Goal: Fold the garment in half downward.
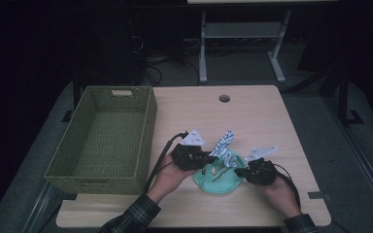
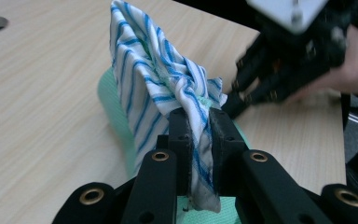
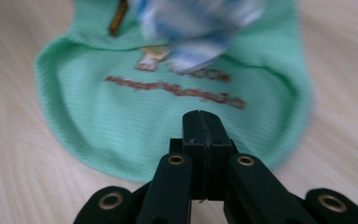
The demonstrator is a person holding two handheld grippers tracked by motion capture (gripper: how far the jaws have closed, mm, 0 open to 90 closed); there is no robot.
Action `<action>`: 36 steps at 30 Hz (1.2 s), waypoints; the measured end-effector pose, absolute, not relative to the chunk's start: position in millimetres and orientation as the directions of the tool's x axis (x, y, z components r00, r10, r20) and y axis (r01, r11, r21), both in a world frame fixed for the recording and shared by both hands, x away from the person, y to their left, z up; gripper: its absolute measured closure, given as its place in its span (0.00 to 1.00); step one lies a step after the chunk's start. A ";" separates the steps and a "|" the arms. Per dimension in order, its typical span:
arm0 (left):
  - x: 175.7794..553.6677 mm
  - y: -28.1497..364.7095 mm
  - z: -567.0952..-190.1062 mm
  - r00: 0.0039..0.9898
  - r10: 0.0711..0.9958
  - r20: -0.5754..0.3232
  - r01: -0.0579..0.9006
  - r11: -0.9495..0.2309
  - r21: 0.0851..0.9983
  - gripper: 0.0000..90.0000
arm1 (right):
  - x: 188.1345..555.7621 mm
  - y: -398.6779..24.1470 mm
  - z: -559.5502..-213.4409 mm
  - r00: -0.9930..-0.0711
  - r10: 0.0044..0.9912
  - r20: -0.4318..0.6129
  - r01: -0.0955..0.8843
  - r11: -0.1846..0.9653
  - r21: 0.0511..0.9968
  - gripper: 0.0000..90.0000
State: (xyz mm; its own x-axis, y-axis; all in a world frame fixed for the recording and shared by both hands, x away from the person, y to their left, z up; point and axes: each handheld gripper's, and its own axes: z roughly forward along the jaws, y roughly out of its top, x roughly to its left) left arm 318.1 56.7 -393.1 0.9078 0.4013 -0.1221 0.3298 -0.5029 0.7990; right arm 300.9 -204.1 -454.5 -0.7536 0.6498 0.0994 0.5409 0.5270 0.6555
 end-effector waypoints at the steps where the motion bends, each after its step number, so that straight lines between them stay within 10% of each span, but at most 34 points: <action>1: 317.0 54.6 -394.9 0.909 0.399 -0.124 0.330 -0.504 0.798 0.89 | 301.9 -207.8 -454.0 -0.750 0.654 0.099 0.541 0.520 0.661 1.00; 12: 310.9 41.0 -415.7 0.927 0.353 -0.128 0.325 -0.581 0.747 0.87 | 302.2 -222.0 -450.3 -0.719 0.686 0.114 0.564 0.479 0.673 1.00; 21: 310.2 40.9 -405.6 0.936 0.332 -0.115 0.296 -0.569 0.767 0.60 | 293.0 -223.5 -446.0 -0.736 0.667 0.119 0.544 0.477 0.691 1.00; 36: 337.5 26.8 -404.2 0.904 0.392 -0.170 0.380 -0.555 0.740 0.70 | 282.6 -202.8 -449.6 -0.787 0.601 0.142 0.515 0.511 0.688 1.00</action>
